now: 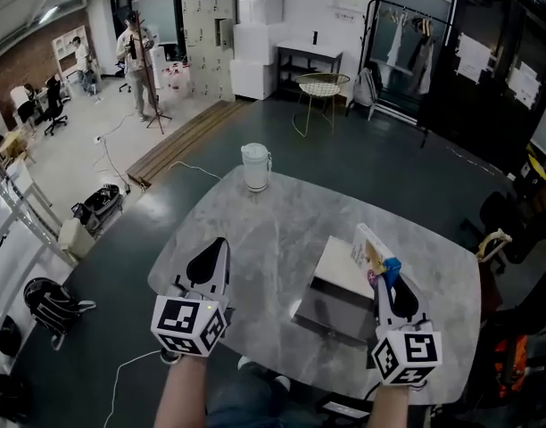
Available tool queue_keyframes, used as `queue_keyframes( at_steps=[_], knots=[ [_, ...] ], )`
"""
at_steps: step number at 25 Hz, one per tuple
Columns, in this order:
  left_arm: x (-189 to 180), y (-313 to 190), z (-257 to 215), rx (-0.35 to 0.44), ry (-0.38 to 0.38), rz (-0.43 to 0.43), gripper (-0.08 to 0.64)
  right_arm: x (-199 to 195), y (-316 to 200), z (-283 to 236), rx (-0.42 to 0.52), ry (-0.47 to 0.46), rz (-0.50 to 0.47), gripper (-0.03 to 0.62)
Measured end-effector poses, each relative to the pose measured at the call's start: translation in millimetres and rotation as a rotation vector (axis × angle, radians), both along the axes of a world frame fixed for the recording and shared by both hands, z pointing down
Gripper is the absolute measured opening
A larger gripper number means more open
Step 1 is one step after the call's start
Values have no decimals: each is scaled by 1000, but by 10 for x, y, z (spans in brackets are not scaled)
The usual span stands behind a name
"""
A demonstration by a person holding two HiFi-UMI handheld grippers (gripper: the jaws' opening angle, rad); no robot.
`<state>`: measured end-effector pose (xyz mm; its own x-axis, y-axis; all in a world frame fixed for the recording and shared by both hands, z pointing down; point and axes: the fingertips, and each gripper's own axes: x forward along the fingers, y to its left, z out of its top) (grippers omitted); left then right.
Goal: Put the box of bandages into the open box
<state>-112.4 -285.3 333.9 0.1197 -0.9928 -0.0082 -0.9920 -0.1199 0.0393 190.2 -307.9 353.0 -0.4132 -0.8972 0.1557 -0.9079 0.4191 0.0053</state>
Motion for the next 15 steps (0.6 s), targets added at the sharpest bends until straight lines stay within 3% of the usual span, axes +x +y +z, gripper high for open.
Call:
queue_keyframes(
  at_steps=[15],
  knots=[
    [42,119,983,-254,38,7,12,-106,264,1013,-280,37,-30,110]
  ],
)
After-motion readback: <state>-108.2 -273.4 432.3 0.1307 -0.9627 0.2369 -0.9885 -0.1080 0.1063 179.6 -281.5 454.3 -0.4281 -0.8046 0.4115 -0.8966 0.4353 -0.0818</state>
